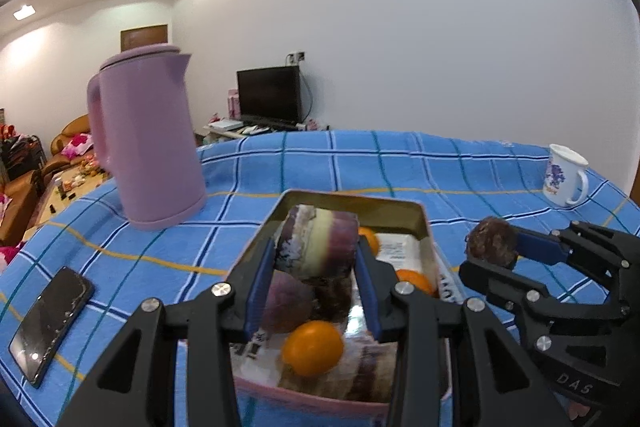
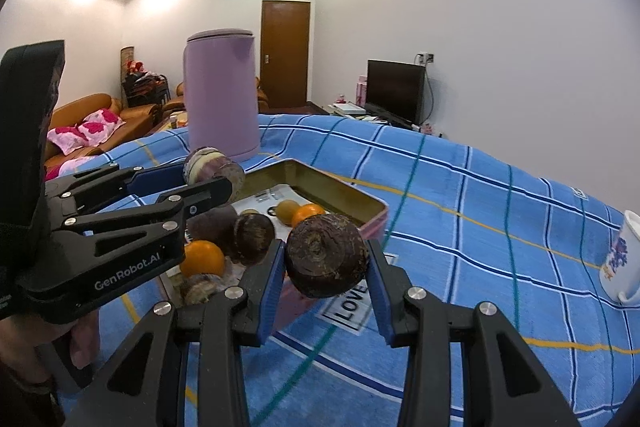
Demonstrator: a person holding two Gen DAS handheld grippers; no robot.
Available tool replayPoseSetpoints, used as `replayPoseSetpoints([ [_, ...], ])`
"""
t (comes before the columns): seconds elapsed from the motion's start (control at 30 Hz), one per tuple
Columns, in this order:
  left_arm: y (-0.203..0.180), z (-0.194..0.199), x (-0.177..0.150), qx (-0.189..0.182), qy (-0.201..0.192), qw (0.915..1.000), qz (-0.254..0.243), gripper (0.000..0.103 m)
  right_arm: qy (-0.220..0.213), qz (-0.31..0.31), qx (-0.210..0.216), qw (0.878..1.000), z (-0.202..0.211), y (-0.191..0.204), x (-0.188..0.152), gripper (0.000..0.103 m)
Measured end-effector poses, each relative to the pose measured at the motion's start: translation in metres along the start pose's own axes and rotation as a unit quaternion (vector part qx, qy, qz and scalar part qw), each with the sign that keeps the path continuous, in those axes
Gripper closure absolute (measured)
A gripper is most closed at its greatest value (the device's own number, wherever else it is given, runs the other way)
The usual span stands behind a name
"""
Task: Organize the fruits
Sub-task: 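Lower the taro and taro chunk into the tin and open both tools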
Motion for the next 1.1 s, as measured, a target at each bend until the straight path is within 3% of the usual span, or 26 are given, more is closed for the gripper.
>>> replayPoseSetpoints([
  [0.33,0.020,-0.006,-0.012,0.018,0.045,0.9988,0.005,0.062,0.015,0.005,0.032,0.999,-0.021,0.022,0.002,0.061],
  [0.8,0.016,-0.007,-0.016,0.008,0.059,0.9982,-0.007,0.060,0.070,-0.017,0.063,0.995,-0.042,0.025,-0.009,0.061],
  [1.1,0.021,-0.011,-0.020,0.010,0.071,0.9974,0.003,0.056,0.068,-0.016,0.066,0.995,-0.041,0.025,-0.008,0.055],
])
Point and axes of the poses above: each gripper's, at about its wrist camera, not at the fingertips, and z roughly against the way its jaws point, y to its left, x to its top, the point moved 6 cm from there along -z, roughly the way its jaws point, and after that the axes turned 13 degrees about -y, right-handed, at the moved point
